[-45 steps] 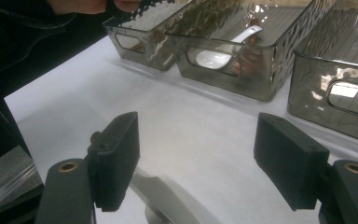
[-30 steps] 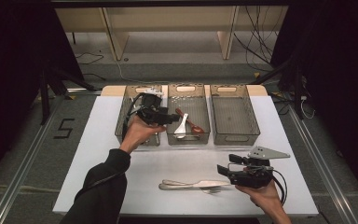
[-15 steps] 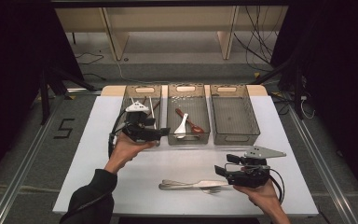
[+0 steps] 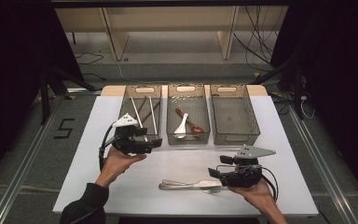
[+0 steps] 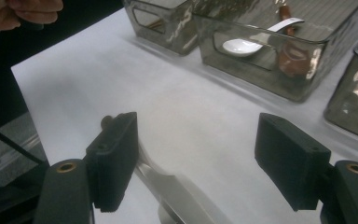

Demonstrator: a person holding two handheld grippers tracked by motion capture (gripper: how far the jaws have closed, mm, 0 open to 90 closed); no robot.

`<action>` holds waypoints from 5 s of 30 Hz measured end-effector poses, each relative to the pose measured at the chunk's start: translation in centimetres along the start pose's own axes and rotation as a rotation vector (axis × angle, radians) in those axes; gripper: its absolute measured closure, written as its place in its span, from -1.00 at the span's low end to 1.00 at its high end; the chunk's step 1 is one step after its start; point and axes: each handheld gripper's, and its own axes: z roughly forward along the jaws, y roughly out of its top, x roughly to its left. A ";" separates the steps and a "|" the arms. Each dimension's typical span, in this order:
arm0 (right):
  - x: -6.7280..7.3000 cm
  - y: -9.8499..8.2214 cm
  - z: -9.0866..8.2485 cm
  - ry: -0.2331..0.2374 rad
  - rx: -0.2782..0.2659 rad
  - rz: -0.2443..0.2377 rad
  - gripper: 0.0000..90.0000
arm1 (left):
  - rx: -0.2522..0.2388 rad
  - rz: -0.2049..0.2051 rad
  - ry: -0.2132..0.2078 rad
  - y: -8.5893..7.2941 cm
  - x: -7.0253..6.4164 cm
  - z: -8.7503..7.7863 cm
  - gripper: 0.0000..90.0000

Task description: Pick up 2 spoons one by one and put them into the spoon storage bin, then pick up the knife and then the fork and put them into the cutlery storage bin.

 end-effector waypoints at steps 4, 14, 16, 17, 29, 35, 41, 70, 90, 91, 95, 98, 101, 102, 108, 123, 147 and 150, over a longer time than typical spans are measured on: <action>0.4 0.3 0.6 0.013 0.021 -0.027 -0.31 | -0.018 0.008 0.004 -0.7 -0.2 -0.6 -0.62; 1.7 0.9 2.3 0.046 0.095 -0.096 -0.31 | -0.036 0.001 0.022 -3.8 -0.1 -2.2 -0.62; 1.9 1.0 2.7 0.051 0.111 -0.117 -0.31 | -0.045 -0.006 0.020 -4.3 0.0 -2.6 -0.62; 2.0 1.0 2.9 0.054 0.119 -0.126 -0.31 | -0.053 -0.011 0.019 -4.6 -0.1 -2.8 -0.62; 3.4 1.4 4.7 0.078 0.198 -0.188 -0.31 | -0.065 0.021 0.031 -6.8 -0.8 -4.2 -0.64; 3.7 1.4 4.9 0.079 0.214 -0.200 -0.32 | -0.062 0.007 0.031 -7.2 -0.8 -4.2 -0.64; 3.6 1.3 5.0 0.079 0.224 -0.202 -0.32 | -0.067 0.011 0.034 -7.2 -0.9 -4.3 -0.64; 5.4 1.6 9.4 0.090 0.494 -0.416 -0.21 | -0.103 0.043 0.023 -8.1 -1.4 -4.6 -0.65; 5.2 1.0 11.4 0.128 0.598 -0.510 0.39 | -0.104 0.044 0.024 -8.2 -1.3 -4.6 -0.64; 5.2 1.0 11.4 0.131 0.599 -0.505 0.42 | -0.105 0.044 0.024 -8.2 -1.3 -4.6 -0.64; 5.3 1.3 11.3 0.131 0.626 -0.520 0.56 | -0.102 0.049 0.022 -8.1 -1.3 -4.6 -0.64; 5.5 1.3 11.3 0.126 0.637 -0.535 0.58 | -0.101 0.051 0.023 -8.1 -1.3 -4.6 -0.64; 5.7 1.3 11.3 0.119 0.640 -0.542 0.60 | -0.100 0.051 0.022 -8.1 -1.3 -4.6 -0.64; 5.7 1.3 11.4 0.122 0.630 -0.551 0.60 | -0.100 0.051 0.022 -8.1 -1.3 -4.6 -0.64; 5.8 1.5 11.3 0.140 0.671 -0.606 0.69 | -0.103 0.051 0.024 -8.1 -1.3 -4.7 -0.64; 5.9 1.7 11.3 0.146 0.677 -0.608 0.78 | -0.105 0.046 0.024 -8.1 -1.3 -4.7 -0.64; 5.3 3.0 10.1 0.124 0.623 -0.535 0.79 | -0.110 0.048 0.031 -8.1 -1.3 -4.8 -0.64; 4.8 3.3 9.7 0.105 0.600 -0.519 0.79 | -0.113 0.047 0.033 -8.1 -1.2 -4.8 -0.64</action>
